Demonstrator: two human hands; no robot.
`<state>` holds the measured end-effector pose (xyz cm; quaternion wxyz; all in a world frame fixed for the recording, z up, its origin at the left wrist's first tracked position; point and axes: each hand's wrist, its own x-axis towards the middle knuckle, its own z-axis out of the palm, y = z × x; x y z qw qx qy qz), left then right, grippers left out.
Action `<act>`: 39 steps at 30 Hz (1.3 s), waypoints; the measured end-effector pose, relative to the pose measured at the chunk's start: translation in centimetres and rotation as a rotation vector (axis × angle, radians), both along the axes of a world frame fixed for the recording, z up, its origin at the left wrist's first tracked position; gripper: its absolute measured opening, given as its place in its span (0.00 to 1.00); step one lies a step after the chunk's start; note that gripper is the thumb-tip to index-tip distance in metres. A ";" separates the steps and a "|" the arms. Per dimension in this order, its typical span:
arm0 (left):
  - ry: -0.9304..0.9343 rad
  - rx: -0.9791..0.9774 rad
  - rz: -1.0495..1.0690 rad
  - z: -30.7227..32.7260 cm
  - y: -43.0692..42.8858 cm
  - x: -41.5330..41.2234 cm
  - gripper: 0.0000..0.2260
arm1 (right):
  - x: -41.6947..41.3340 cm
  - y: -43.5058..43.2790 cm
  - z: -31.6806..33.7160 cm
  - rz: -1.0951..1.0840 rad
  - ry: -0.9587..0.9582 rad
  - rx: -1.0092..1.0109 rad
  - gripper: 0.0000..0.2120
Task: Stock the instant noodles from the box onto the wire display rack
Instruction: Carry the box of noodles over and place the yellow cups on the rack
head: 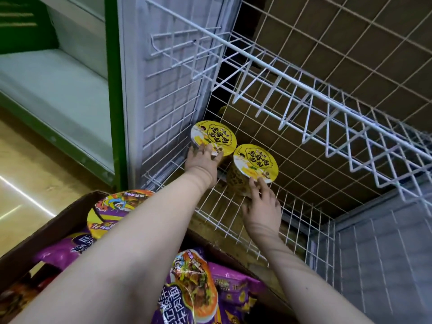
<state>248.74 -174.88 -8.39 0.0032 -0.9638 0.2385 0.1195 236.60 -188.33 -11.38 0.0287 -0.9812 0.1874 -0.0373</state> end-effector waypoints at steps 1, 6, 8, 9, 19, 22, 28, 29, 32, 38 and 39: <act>-0.011 0.020 -0.007 -0.1 0.1 -0.1 0.37 | 0.2 0.0 0.3 -0.015 0.013 0.005 0.32; -0.071 0.064 -0.027 -0.2 0.1 -0.6 0.37 | 1.2 -0.6 1.0 -0.043 0.042 0.074 0.33; -0.056 0.038 -0.014 0.0 0.2 -0.7 0.36 | 1.3 -0.7 1.1 -0.043 0.045 0.124 0.34; -0.037 0.026 -0.005 0.1 0.3 -0.7 0.36 | 1.3 -0.6 1.1 -0.046 0.048 0.145 0.34; 0.058 -0.032 -0.007 2.5 1.9 -2.8 0.31 | -1.5 1.4 4.7 -0.017 -0.071 0.365 0.29; 0.045 -0.091 -0.060 3.8 1.6 -4.2 0.26 | -3.6 2.5 6.6 -0.062 -0.097 0.456 0.27; 0.167 -0.106 -0.138 6.8 2.3 -9.6 0.29 | -9.1 5.0 10.2 -0.087 -0.093 0.522 0.24; 0.151 -0.118 -0.163 7.1 2.5 -10.5 0.29 | -9.8 5.3 10.4 -0.075 -0.131 0.523 0.23; 0.087 -0.218 -0.194 7.7 3.2 -12.8 0.26 | -11.6 6.1 10.5 -0.011 -0.259 0.520 0.19; 0.059 -0.341 -0.198 8.9 4.6 -19.2 0.21 | -18.3 7.2 10.5 0.136 -0.373 0.546 0.14; 0.084 -0.373 -0.196 9.1 5.0 -20.7 0.20 | -19.9 7.5 10.9 0.141 -0.368 0.570 0.13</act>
